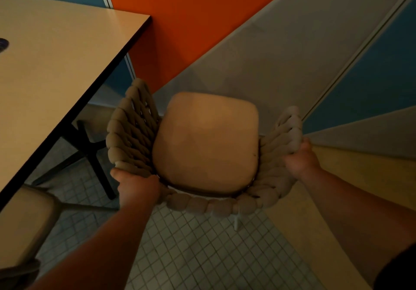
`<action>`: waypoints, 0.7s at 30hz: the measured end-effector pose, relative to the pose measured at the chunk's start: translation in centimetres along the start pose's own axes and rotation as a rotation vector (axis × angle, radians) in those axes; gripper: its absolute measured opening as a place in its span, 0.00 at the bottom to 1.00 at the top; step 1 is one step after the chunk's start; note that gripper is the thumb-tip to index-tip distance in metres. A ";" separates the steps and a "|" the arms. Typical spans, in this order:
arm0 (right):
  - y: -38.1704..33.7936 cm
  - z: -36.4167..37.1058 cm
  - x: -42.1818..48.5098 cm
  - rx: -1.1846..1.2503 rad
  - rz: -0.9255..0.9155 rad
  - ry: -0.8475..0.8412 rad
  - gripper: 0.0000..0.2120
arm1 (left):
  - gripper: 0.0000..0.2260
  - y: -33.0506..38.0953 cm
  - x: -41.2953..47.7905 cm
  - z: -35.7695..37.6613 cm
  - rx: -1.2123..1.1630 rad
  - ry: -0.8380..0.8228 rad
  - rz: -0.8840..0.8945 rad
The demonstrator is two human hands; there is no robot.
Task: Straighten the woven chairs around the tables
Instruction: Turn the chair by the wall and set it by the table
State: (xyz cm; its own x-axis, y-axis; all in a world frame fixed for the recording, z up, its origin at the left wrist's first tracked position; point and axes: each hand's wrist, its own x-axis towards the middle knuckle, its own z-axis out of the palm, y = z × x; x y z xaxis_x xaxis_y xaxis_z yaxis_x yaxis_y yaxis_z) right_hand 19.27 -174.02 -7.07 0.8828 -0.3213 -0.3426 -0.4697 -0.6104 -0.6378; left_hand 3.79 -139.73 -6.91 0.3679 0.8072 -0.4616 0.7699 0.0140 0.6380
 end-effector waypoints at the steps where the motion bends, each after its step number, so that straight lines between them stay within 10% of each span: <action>1: 0.0 -0.3 -0.7 0.014 0.034 0.030 0.43 | 0.40 0.3 0.3 -0.4 0.056 -0.002 -0.011; 6: 0.5 0.8 -9.7 0.241 0.121 0.090 0.48 | 0.42 2.0 5.3 -4.2 0.243 0.065 0.236; 12: -0.9 7.1 -17.6 -0.080 -0.039 -0.038 0.51 | 0.41 8.5 12.0 -4.7 0.775 -0.101 0.631; 21: -1.6 9.5 -17.9 -0.049 0.009 -0.021 0.40 | 0.26 9.2 13.7 -1.3 0.785 0.053 0.503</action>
State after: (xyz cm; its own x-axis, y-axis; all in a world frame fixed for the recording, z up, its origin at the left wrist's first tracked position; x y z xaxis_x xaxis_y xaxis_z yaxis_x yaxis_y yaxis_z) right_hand 4.15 -160.46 -6.46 0.8781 -0.3117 -0.3630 -0.4763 -0.6422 -0.6006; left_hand 15.26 -127.79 -6.56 0.7443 0.6362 -0.2033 0.6656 -0.7318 0.1467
